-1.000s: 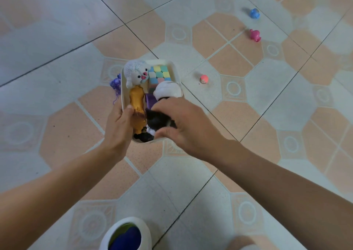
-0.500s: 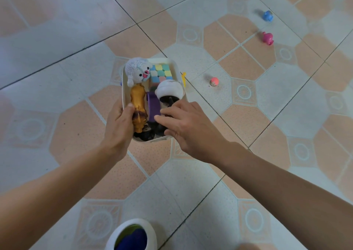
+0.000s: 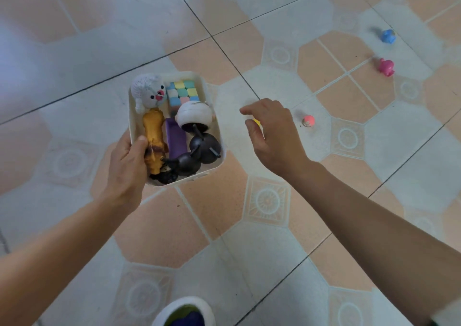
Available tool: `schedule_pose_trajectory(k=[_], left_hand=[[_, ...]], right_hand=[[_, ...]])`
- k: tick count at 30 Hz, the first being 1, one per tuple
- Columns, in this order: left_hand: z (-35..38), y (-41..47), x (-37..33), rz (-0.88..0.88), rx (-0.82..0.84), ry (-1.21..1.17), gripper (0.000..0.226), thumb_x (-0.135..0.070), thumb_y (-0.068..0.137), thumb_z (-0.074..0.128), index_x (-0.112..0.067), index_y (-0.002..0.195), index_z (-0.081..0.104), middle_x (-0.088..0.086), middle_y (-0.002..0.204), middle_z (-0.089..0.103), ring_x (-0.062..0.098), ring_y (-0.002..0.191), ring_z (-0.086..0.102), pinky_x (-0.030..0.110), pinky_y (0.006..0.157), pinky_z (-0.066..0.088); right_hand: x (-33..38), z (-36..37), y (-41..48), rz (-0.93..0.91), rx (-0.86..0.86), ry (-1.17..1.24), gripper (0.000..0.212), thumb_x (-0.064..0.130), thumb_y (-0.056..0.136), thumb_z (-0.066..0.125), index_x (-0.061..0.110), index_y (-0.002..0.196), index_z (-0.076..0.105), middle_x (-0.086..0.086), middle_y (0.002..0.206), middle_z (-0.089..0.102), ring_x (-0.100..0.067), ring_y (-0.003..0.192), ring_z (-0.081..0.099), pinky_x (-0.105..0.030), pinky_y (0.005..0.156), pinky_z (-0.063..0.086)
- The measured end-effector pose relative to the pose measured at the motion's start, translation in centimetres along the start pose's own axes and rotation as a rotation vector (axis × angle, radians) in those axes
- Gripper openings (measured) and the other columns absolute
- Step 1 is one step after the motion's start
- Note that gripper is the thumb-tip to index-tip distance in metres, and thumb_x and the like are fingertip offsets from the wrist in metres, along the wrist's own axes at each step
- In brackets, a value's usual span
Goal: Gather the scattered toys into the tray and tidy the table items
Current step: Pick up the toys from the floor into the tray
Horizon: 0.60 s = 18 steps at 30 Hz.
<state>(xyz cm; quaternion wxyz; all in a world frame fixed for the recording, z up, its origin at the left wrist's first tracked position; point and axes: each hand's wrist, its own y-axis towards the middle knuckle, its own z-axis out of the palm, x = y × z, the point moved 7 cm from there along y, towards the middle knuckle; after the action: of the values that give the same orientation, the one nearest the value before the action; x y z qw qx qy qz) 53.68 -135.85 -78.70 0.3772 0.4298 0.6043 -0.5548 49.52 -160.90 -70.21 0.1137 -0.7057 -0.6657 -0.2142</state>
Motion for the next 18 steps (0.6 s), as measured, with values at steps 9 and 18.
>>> schedule_pose_trajectory(k=[9, 18], left_hand=[[-4.5, 1.5, 1.6, -0.06, -0.126, -0.039, 0.028, -0.017, 0.098, 0.038, -0.028, 0.084, 0.059, 0.003, 0.081, 0.057, 0.022, 0.08, 0.053, 0.039, 0.075, 0.045], [-4.9, 2.0, 2.3, -0.069, -0.106, -0.044, 0.029, -0.019, 0.098, 0.039, -0.032, 0.086, 0.062, -0.004, 0.078, 0.061, 0.012, 0.074, 0.057, 0.031, 0.072, 0.048]], right_hand=[[-0.1, 8.6, 4.6, 0.01, 0.277, -0.097, 0.048, 0.013, 0.089, 0.055, 0.015, 0.136, 0.046, -0.008, 0.134, 0.049, -0.031, 0.115, 0.046, -0.043, 0.095, 0.038], [1.2, 15.1, 8.5, -0.086, 0.404, -0.284, 0.055, 0.021, 0.086, 0.062, 0.025, 0.136, 0.042, -0.007, 0.147, 0.033, -0.034, 0.121, 0.041, -0.043, 0.095, 0.036]])
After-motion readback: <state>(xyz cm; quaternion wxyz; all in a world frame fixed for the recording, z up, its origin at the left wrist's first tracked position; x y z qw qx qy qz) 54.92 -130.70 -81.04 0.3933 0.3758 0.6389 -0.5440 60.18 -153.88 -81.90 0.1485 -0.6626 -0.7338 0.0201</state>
